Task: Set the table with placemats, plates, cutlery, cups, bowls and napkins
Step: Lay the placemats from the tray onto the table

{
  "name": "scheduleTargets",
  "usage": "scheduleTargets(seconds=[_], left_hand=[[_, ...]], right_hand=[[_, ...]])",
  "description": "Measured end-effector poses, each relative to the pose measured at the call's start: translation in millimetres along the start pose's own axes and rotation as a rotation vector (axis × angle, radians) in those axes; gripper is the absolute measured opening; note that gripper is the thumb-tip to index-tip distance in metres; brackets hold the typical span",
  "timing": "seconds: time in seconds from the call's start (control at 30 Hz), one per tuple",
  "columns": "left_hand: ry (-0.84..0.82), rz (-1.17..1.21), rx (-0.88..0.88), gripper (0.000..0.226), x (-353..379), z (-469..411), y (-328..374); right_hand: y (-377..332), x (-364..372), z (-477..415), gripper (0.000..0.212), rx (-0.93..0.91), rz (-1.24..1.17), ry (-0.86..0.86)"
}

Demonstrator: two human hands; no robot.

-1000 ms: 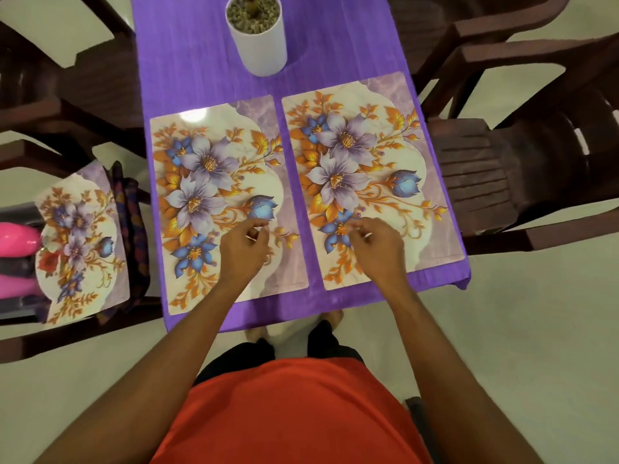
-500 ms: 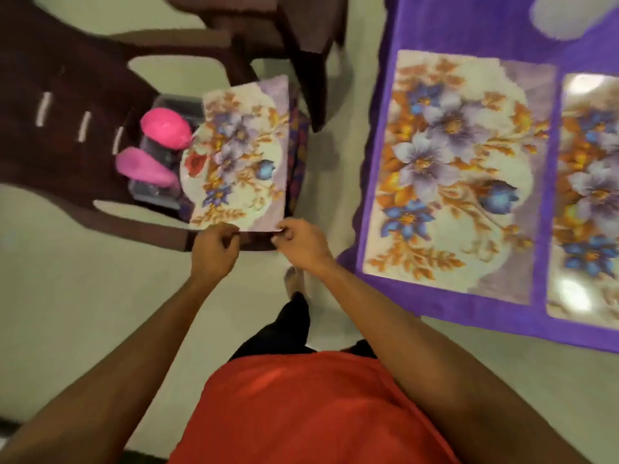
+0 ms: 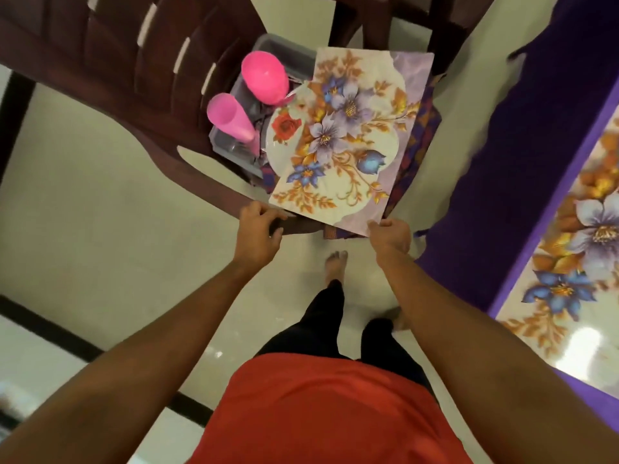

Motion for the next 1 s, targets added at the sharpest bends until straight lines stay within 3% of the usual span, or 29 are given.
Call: scheduleTargets(seconds=[0.17, 0.3, 0.43, 0.57, 0.7, 0.8, 0.9, 1.0], left_hand=[[-0.102, -0.001, -0.008, 0.036, 4.5, -19.2, -1.2], [-0.092, 0.008, -0.078, 0.028, 8.3, -25.3, 1.6], [-0.039, -0.009, -0.057, 0.016, 7.4, -32.7, 11.5], [-0.056, 0.042, -0.086, 0.025, 10.4, -46.3, 24.2], [-0.203, 0.053, -0.110, 0.038, 24.8, -52.7, 45.8], [-0.406, -0.183, -0.024, 0.044, 42.9, -50.8, 51.6], [-0.645, -0.396, 0.015, 0.062, 69.1, -45.6, 50.5], [-0.725, -0.355, 0.018, 0.073, 90.5, -44.6, 58.8]], right_hand=[[-4.7, -6.8, 4.0, 0.009, 0.025, -0.105, 0.020], [-18.3, -31.5, 16.1, 0.003, -0.081, -0.069, 0.076], [-24.5, -61.9, 22.1, 0.015, -0.137, -0.201, 0.114], [-19.1, -90.2, 20.2, 0.016, -0.167, -0.266, 0.068], [-8.1, -90.5, 12.1, 0.024, -0.118, -0.198, 0.008], [-10.3, -85.8, 5.9, 0.033, -0.108, -0.146, -0.021], [-11.6, -78.0, -2.2, 0.030, -0.109, -0.074, -0.058], [-7.5, -76.0, -13.0, 0.024, -0.068, -0.054, -0.016]])
Point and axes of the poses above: each hand's wrist, its own z-axis away from the middle knuckle, its own x-axis out of the palm, y = z × x, the point moved 6 cm from there along -z, towards the middle knuckle, and after that the axes turned 4 degrees about x, right-handed, at the moved point
